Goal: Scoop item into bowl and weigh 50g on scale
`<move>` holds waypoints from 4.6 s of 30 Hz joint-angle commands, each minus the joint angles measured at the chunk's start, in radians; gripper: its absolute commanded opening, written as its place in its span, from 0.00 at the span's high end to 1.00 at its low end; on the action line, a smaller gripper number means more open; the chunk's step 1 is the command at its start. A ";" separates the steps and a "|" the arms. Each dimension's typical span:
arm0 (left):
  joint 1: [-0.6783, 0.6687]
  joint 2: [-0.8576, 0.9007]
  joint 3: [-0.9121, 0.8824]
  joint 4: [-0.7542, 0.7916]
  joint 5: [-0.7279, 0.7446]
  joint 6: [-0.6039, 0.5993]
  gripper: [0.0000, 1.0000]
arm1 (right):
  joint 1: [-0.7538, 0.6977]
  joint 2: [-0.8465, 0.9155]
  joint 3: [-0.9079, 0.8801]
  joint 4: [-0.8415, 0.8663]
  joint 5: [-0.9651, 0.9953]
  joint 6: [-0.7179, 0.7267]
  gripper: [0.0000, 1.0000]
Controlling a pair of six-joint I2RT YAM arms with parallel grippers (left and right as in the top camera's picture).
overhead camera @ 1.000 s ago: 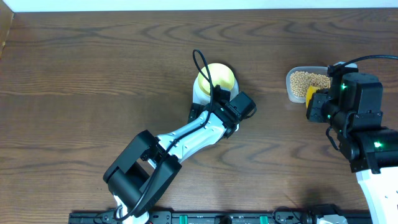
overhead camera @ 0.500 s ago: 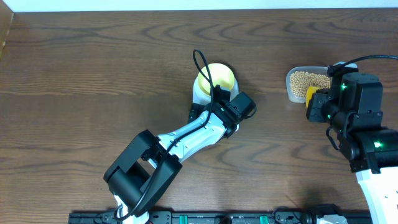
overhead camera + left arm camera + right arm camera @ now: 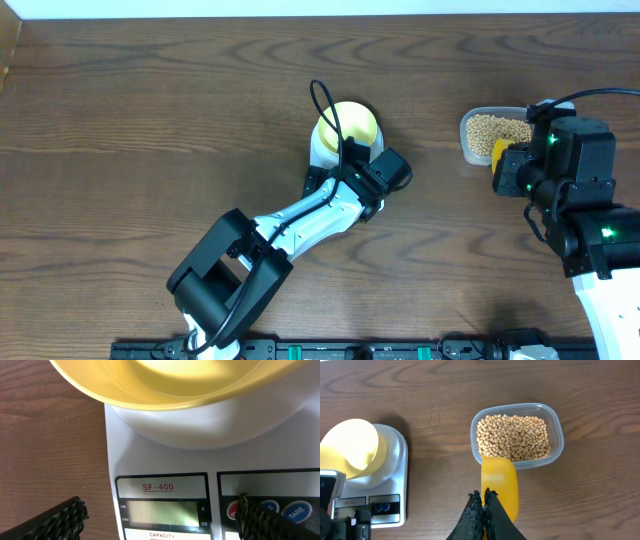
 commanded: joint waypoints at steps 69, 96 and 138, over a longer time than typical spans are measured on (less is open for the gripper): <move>0.003 -0.446 0.001 -0.367 0.581 0.525 0.02 | -0.008 0.001 0.016 -0.008 0.008 -0.042 0.99; 0.323 -0.445 0.001 -0.282 0.542 0.624 0.02 | -0.008 0.001 0.016 -0.005 0.009 -0.060 0.99; 0.288 -0.778 -0.332 0.009 0.589 0.718 0.02 | -0.008 0.001 0.016 0.018 0.008 -0.059 0.99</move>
